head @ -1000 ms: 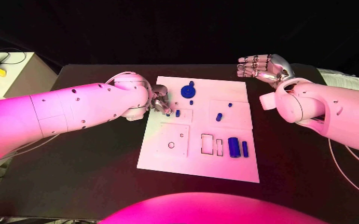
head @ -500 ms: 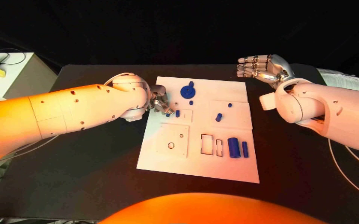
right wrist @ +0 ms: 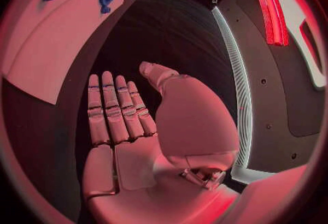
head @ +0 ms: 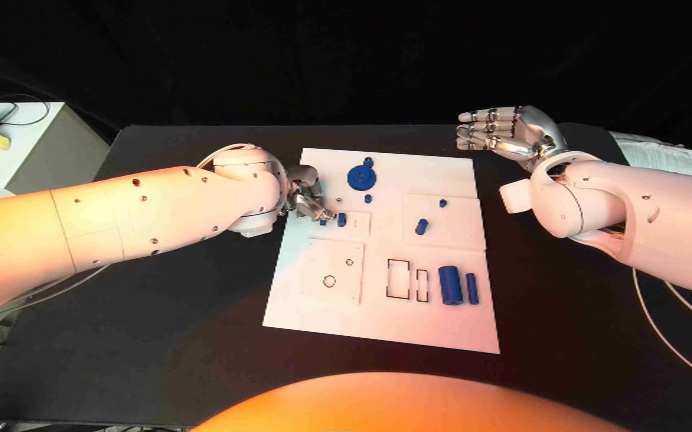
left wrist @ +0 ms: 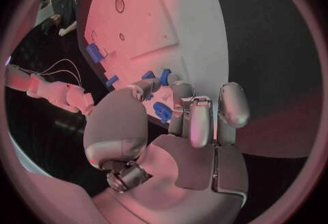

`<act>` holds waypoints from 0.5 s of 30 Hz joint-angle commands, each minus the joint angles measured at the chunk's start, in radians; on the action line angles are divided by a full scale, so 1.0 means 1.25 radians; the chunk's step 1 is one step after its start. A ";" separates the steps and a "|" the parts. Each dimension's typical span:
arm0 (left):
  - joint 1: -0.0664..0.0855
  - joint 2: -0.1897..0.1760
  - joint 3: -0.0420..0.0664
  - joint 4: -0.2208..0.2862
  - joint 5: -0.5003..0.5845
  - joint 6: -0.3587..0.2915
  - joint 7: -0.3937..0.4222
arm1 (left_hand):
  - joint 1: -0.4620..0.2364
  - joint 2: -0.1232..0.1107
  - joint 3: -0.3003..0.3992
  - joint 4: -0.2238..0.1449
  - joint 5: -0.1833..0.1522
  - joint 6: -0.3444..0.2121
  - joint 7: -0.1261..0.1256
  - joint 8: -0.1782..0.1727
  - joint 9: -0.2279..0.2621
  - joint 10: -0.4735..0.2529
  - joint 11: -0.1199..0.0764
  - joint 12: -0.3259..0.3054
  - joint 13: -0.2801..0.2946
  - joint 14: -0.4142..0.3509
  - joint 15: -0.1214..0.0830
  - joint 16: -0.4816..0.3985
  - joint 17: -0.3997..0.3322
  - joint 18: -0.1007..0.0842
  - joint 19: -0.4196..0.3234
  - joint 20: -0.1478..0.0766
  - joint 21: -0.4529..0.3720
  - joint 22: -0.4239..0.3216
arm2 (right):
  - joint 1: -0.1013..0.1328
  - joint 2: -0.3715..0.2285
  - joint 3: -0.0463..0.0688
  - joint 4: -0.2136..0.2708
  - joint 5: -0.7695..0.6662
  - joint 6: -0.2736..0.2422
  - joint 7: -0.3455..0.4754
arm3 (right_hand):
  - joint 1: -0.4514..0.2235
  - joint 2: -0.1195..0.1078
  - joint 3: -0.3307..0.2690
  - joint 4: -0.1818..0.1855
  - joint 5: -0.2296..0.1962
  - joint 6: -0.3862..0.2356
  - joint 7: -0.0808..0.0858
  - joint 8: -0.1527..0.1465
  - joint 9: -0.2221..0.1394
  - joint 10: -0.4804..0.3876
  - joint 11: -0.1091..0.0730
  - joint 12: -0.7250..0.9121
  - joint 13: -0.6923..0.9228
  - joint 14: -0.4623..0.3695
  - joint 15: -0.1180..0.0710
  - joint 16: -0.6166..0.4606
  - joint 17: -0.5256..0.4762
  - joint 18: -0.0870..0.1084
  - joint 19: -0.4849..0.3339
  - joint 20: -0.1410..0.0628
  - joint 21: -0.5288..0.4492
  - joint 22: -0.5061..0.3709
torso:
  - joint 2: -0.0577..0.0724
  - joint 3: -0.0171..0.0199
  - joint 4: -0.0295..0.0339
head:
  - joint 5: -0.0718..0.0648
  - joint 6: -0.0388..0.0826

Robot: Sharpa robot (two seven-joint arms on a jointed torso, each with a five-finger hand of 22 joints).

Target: Assemble the parts on the task board

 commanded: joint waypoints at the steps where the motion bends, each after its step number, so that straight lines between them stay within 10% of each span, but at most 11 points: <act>1: -0.017 -0.004 -0.012 -0.002 -0.008 0.028 -0.019 | 0.008 0.002 -0.005 -0.002 0.002 -0.014 0.003 -0.018 0.001 -0.003 0.002 0.001 -0.002 0.047 0.001 -0.004 0.068 -0.001 -0.006 0.002 -0.006 -0.002 | -0.001 0.000 0.001 0.000 -0.002 0.010 0.003 | -0.005 -0.001 -0.003 -0.002 -0.001 0.004 0.035 -0.005 -0.001 0.001 0.004 -0.002 0.000 0.002 0.001 -0.003 -0.001 0.008 -0.005 -0.002 0.000 -0.001 | 0.000 -0.0006 -0.0002 | 0.000 0.000; 15: -0.018 -0.028 0.018 0.020 0.043 -0.049 -0.006 | 0.022 0.006 -0.033 0.031 0.005 -0.018 0.004 -0.017 0.004 -0.009 0.003 0.003 -0.005 0.046 0.001 -0.005 0.066 0.001 -0.010 0.003 -0.010 -0.008 | -0.005 0.002 0.001 -0.001 -0.002 0.011 0.003 | -0.006 0.000 -0.003 -0.001 -0.002 0.004 0.035 -0.005 -0.001 0.001 0.004 -0.002 0.000 0.001 0.002 -0.003 -0.001 0.008 -0.006 -0.001 0.000 -0.002 | 0.000 0.0006 -0.0001 | -0.003 0.002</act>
